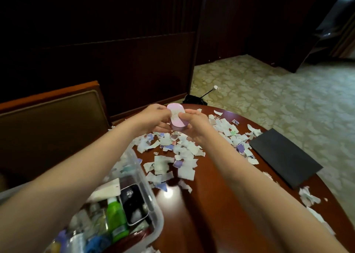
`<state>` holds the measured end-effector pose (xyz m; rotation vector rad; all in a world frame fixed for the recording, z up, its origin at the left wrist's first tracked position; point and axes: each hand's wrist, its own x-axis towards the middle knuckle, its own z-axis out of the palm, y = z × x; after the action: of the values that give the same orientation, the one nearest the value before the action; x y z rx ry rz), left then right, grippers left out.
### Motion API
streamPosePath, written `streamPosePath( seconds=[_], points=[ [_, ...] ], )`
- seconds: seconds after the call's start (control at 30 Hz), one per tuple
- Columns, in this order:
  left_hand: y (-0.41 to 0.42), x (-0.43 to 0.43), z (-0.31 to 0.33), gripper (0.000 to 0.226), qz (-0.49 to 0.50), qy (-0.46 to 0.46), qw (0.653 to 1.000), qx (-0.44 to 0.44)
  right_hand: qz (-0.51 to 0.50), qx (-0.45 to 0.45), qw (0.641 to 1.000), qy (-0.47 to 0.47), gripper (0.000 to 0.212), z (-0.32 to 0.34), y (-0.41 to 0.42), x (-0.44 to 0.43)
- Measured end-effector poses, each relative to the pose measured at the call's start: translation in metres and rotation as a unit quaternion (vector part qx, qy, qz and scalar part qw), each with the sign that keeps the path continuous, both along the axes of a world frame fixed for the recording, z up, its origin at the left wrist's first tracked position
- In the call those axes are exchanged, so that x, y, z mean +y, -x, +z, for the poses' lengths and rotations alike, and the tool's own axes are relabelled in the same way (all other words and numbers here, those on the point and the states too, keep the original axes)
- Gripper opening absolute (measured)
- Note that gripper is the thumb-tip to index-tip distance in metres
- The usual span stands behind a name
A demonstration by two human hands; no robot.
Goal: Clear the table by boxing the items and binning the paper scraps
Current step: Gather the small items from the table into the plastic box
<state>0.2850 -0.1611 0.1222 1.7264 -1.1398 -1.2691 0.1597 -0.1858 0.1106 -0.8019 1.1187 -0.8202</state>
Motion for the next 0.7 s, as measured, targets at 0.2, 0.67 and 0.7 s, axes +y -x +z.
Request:
streamPosePath(
  seconds=[0.2,0.67,0.7],
  points=[
    [-0.029,0.086,-0.002,0.041,0.096,-0.012,0.995,0.008,0.068,0.033,0.997,-0.009,0.022,-0.008,-0.045,0.063],
    [-0.063,0.166,-0.055,0.041,0.157,-0.08,0.98,0.093,0.265,0.28,0.917,0.099,0.04,-0.029,-0.083,0.157],
    [-0.062,0.167,-0.061,0.044,0.15,-0.091,0.979,0.104,0.271,0.273,0.919,0.08,0.036,-0.031,-0.083,0.159]
  ],
)
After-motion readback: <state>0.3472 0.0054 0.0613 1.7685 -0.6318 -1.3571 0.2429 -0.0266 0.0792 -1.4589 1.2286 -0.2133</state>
